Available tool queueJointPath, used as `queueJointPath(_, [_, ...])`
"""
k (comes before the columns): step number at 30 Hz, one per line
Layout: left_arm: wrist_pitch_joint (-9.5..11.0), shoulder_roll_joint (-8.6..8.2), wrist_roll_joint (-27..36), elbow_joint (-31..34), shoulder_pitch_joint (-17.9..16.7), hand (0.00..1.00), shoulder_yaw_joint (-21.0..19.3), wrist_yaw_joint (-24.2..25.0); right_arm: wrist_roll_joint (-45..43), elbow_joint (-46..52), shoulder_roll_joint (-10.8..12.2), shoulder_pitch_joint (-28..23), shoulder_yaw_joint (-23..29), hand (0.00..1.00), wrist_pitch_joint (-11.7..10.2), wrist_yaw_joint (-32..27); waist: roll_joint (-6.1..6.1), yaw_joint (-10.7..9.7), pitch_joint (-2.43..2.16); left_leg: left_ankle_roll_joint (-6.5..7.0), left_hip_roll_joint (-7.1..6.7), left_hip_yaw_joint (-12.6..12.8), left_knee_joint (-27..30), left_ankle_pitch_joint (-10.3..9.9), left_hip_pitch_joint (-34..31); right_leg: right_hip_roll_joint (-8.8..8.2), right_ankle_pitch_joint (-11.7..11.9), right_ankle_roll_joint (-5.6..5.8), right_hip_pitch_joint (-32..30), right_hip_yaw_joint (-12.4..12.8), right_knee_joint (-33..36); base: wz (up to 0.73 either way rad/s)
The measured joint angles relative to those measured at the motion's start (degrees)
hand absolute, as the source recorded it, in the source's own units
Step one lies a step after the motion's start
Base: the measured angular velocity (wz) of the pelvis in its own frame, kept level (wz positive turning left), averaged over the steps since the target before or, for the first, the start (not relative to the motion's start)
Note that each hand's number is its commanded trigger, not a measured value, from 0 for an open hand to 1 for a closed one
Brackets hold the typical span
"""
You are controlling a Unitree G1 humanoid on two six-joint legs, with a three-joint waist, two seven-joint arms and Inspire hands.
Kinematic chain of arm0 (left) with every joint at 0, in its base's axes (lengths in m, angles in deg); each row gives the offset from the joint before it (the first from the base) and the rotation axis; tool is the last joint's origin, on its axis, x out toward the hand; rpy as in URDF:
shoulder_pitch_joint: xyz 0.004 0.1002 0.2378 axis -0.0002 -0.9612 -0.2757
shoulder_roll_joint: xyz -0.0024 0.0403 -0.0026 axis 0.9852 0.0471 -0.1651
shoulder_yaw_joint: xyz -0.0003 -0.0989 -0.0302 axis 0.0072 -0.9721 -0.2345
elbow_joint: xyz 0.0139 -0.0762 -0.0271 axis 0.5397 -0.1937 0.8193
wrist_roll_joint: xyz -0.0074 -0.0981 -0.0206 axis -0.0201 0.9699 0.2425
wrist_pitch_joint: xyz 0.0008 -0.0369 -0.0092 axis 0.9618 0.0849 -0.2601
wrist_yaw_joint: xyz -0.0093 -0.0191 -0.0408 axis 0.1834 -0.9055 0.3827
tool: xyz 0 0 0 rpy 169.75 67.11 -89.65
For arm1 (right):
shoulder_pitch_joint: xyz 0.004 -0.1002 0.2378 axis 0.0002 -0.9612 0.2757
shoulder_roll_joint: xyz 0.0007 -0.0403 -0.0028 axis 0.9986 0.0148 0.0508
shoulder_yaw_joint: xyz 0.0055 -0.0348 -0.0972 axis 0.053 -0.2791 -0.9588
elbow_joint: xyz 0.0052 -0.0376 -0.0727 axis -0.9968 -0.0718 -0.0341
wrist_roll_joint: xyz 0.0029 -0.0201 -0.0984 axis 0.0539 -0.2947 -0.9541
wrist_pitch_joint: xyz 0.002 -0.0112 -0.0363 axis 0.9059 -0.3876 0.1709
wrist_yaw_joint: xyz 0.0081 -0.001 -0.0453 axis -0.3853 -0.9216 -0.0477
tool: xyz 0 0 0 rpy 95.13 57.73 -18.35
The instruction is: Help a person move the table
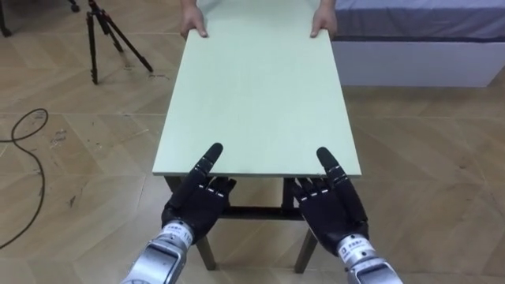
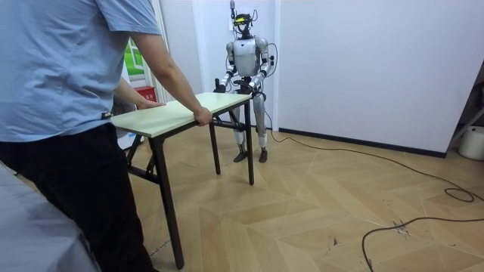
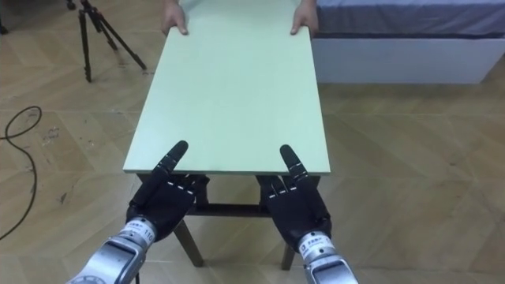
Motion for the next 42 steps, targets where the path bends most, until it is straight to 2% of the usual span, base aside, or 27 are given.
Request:
queueJointPath(6, [0.0, -0.05, 0.0, 0.0, 0.0, 0.00, 0.0, 0.0, 0.0, 0.0, 0.1, 0.0, -0.1, 0.00, 0.0, 0.0, -0.01, 0.3, 0.00, 0.00, 0.04, 0.1, 0.0, 0.0, 0.1, 0.10, 0.0, -0.03, 0.0, 0.0, -0.1, 0.00])
queueJointPath(7, [0.0, -0.06, 0.0, 0.0, 0.0, 0.07, 0.0, 0.0, 0.0, 0.0, 0.1, 0.0, -0.1, 0.00, 0.0, 0.0, -0.01, 0.3, 0.00, 0.00, 0.04, 0.1, 0.0, 0.0, 0.1, 0.12, 0.0, -0.03, 0.0, 0.0, -0.1, 0.00])
queueJointPath(8, [0.0, -0.05, 0.0, 0.0, 0.0, 0.37, 0.0, 0.0, 0.0, 0.0, 0.1, 0.0, -0.1, 0.00, 0.0, 0.0, -0.01, 0.3, 0.00, 0.00, 0.05, 0.1, 0.0, 0.0, 0.1, 0.12, 0.0, -0.04, 0.0, 0.0, -0.1, 0.00])
queueJointPath(9, [0.0, -0.07, 0.3, 0.0, 0.0, 0.77, 0.0, 0.0, 0.0, 0.0, 0.2, 0.0, -0.1, 0.31, 0.0, 0.0, -0.01, 0.4, 0.00, 0.00, 0.07, 0.1, 0.0, 0.0, 0.1, 0.12, 0.0, -0.06, 0.0, -0.1, -0.1, 0.00])
queueJointPath(10, [0.0, -0.08, 0.5, -0.1, 0.0, 1.00, -0.1, 0.0, 0.0, 0.0, 0.2, 0.0, -0.2, 0.57, -0.1, 0.0, -0.01, 0.4, 0.01, 0.00, 0.07, 0.1, 0.0, 0.0, 0.1, 0.12, 0.0, -0.06, 0.0, -0.1, -0.1, 0.00])
queueJointPath(11, [0.0, -0.08, 1.4, -0.2, 0.0, 1.00, -0.1, 0.0, 0.0, 0.0, 0.2, 0.0, -0.4, 0.73, -0.3, -0.1, -0.02, 0.5, 0.01, 0.00, 0.08, 0.1, 0.0, 0.0, 0.1, 0.13, 0.1, -0.09, 0.0, -0.1, -0.1, 0.00])
queueJointPath(12, [0.0, -0.09, 1.9, -0.5, 0.0, 1.00, -0.1, 0.0, 0.0, 0.0, 0.2, 0.0, -0.5, 1.00, -0.4, -0.1, -0.02, 0.5, 0.01, 0.00, 0.08, 0.1, 0.0, 0.0, 0.1, 0.13, 0.1, -0.09, 0.0, -0.1, -0.1, 0.00])
queueJointPath(16, [0.2, -0.24, 4.3, -1.3, 0.1, 1.00, -0.4, 0.1, -0.1, -0.7, 0.1, 0.1, -0.6, 1.00, -0.6, -0.2, -0.03, 0.7, 0.01, 0.00, 0.08, 0.1, 0.0, 0.0, 0.1, 0.12, 0.1, -0.09, 0.0, -0.1, -0.1, 0.00])
queueJointPath(18, [0.6, -0.33, 4.6, -2.8, 0.4, 1.00, -0.4, 0.1, -0.5, -5.8, 0.2, 2.8, -1.6, 1.00, -1.9, -0.4, -0.07, 0.7, 0.01, 0.00, 0.09, 0.1, 0.0, 0.0, 0.0, 0.13, 0.1, -0.09, 0.0, -0.1, -0.1, 0.00])
queueJointPath(22, [0.9, -0.87, 4.6, -5.3, 0.5, 1.00, -0.3, -0.1, -0.5, -10.5, 0.2, 5.4, -2.2, 1.00, -2.8, -1.2, -0.22, 1.2, 0.05, 0.00, 0.18, 0.1, 0.0, 0.0, -0.5, 0.26, 0.0, -0.09, -0.6, -0.1, -0.2, -0.01])
queueJointPath(25, [0.8, -0.89, 4.7, -5.4, 0.5, 1.00, 0.0, -0.2, -0.3, -10.6, 0.1, 5.4, -2.6, 1.00, -3.2, -1.7, -0.36, 1.6, 0.03, 0.00, 0.36, -0.1, -0.1, 0.0, -0.6, 0.40, 0.1, -0.09, -0.7, -0.1, -0.1, -0.05])
queueJointPath(29, [1.1, -0.32, 4.5, -5.5, 0.3, 1.00, 0.6, -0.3, -0.2, -10.6, 0.0, 5.2, -4.3, 1.00, -5.0, -2.3, -0.76, 1.5, 0.06, -0.02, 0.86, 0.0, -0.2, 0.0, 0.1, 0.50, 0.1, -0.10, 0.0, -0.1, -0.2, -0.01])
queueJointPath(31, [1.2, 0.57, 4.2, -5.5, 0.3, 1.00, 1.1, -0.3, -0.2, -10.6, 0.0, 5.2, -4.4, 1.00, -5.2, -2.6, -1.04, 1.5, -0.02, -0.03, 0.85, 0.0, -0.3, 0.0, 0.2, 0.52, 0.1, -0.10, 0.0, -0.1, -0.2, 0.00])
queueJointPath(42, [1.5, 0.55, 4.1, -5.9, 0.3, 1.00, 1.2, -1.0, -0.9, -10.6, -0.6, 5.1, -4.4, 1.00, -5.3, -3.7, -1.11, 1.7, 0.00, -0.03, 0.99, 0.0, -0.8, 0.0, 1.4, 0.80, 0.1, -0.10, 0.7, -0.1, -0.3, -0.02])
